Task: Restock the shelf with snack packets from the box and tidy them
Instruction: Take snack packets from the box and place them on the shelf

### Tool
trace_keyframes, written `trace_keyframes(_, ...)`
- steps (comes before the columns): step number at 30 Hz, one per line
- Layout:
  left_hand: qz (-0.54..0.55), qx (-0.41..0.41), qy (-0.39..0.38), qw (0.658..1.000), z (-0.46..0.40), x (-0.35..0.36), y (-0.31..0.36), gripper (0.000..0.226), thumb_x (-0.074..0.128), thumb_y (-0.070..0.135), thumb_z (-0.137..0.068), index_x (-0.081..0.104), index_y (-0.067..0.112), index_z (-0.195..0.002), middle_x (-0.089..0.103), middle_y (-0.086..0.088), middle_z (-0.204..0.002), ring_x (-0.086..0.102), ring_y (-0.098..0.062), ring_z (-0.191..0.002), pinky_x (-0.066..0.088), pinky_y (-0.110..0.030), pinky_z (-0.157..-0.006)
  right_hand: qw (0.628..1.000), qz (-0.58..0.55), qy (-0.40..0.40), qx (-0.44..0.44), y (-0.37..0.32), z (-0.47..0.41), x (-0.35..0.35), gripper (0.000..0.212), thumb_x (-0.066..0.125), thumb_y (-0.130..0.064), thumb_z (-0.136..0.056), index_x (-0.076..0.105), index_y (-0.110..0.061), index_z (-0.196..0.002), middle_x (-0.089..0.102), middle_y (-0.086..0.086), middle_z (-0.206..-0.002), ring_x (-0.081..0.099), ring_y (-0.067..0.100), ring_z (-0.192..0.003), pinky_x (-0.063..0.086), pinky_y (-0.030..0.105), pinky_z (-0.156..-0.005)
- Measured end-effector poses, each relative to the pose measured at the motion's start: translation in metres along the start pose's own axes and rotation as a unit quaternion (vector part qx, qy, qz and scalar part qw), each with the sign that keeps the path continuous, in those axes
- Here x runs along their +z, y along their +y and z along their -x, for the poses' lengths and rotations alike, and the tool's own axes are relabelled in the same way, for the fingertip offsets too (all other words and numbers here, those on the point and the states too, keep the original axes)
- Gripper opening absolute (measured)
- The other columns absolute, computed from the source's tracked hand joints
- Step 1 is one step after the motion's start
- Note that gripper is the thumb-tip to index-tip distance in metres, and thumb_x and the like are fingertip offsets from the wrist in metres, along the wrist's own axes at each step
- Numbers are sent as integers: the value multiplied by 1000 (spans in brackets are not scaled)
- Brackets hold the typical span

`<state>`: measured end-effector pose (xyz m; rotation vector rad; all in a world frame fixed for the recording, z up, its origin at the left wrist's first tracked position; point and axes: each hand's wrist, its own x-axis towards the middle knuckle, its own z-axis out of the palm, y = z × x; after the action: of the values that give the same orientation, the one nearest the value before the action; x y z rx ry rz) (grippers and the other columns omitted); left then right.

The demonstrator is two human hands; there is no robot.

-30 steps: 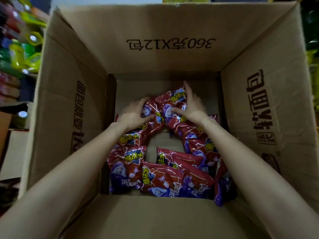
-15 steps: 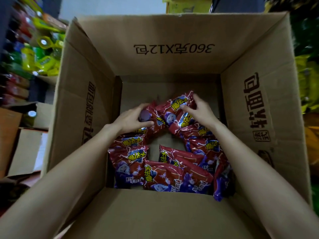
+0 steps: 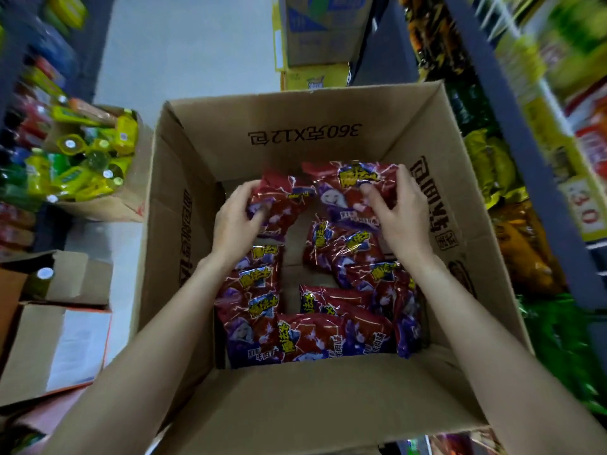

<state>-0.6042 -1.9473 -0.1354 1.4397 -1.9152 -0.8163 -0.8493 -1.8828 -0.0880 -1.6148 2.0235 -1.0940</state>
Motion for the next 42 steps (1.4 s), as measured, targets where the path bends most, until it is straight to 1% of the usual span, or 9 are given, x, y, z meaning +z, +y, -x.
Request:
trace_keyframes(4, 76, 21, -5, 997, 15, -24, 39, 35, 59, 19, -93, 50, 18, -127, 61, 18, -101, 58, 10, -90, 43, -8, -78, 996, -13, -2, 85, -18, 43, -28, 60, 45, -66, -86, 47, -14, -116, 65, 4, -108, 64, 22, -99, 54, 45, -83)
trace_keyframes(10, 201, 71, -66, 975, 51, -64, 76, 35, 54, 30, -91, 45, 19, -124, 61, 14, -100, 64, 4, -89, 52, -15, -73, 966, -131, 132, 180, -53, 122, -64, 42, 66, -35, -86, 38, -28, -117, 52, -25, -101, 51, -21, -88, 41, 5, -76)
trace_keyframes(13, 266, 61, -103, 956, 71, -74, 87, 28, 54, 20, -94, 46, 17, -121, 63, 6, -103, 66, -6, -88, 53, -22, -72, 940, -142, 237, 199, -70, 168, -73, 46, 65, -33, -87, 41, -22, -125, 55, -14, -109, 56, -1, -94, 40, 12, -80)
trace_keyframes(16, 315, 44, -149, 936, 95, -80, 101, 22, 54, 20, -95, 49, 25, -116, 65, -1, -106, 68, -16, -89, 55, -26, -70, 917, -150, 308, 204, -82, 217, -78, 47, 63, -25, -90, 40, -14, -130, 52, -8, -115, 53, 3, -101, 38, 3, -83)
trace_keyframes(23, 304, 86, -233, 920, 159, -66, 148, 27, 58, 34, -92, 49, 29, -118, 66, 1, -110, 68, -18, -96, 55, -38, -81, 887, -125, 390, 212, -101, 332, -101, 36, 60, -11, -92, 35, -21, -116, 55, -30, -89, 57, -9, -70, 45, 10, -67)
trace_keyframes(28, 299, 90, -333, 890, 225, -30, 178, 33, 59, 29, -91, 48, 22, -121, 67, 1, -106, 69, -14, -89, 57, -26, -69, 871, -95, 410, 254, -106, 422, -125, 23, 54, -15, -95, 44, -23, -114, 56, -22, -94, 57, -18, -79, 43, 2, -66)
trace_keyframes(33, 301, 97, -394, 863, 304, 10, 224, 26, 56, 21, -94, 50, 32, -117, 67, 4, -106, 69, -14, -89, 56, -25, -64, 866, -112, 394, 286, -108, 528, -161, 52, 67, -13, -85, 42, -44, -119, 63, -21, -107, 66, 2, -94, 53, 23, -82)
trace_keyframes(37, 290, 129, -443, 839, 381, 38, 262, 27, 64, 21, -88, 52, 42, -100, 68, 21, -88, 68, -10, -91, 56, -29, -77, 860, -75, 413, 291, -116, 616, -193, 61, 66, -1, -85, 41, -36, -128, 57, -34, -109, 63, -1, -96, 47, 11, -85)
trace_keyframes(42, 273, 178, -524, 787, 480, 64, 297, 62, 83, 13, -64, 51, 37, -111, 67, 8, -110, 64, -9, -102, 49, -35, -94, 825, -52, 481, 291, -120, 728, -235, 64, 65, -1, -86, 42, -47, -125, 61, -21, -111, 62, -2, -95, 49, 19, -89)
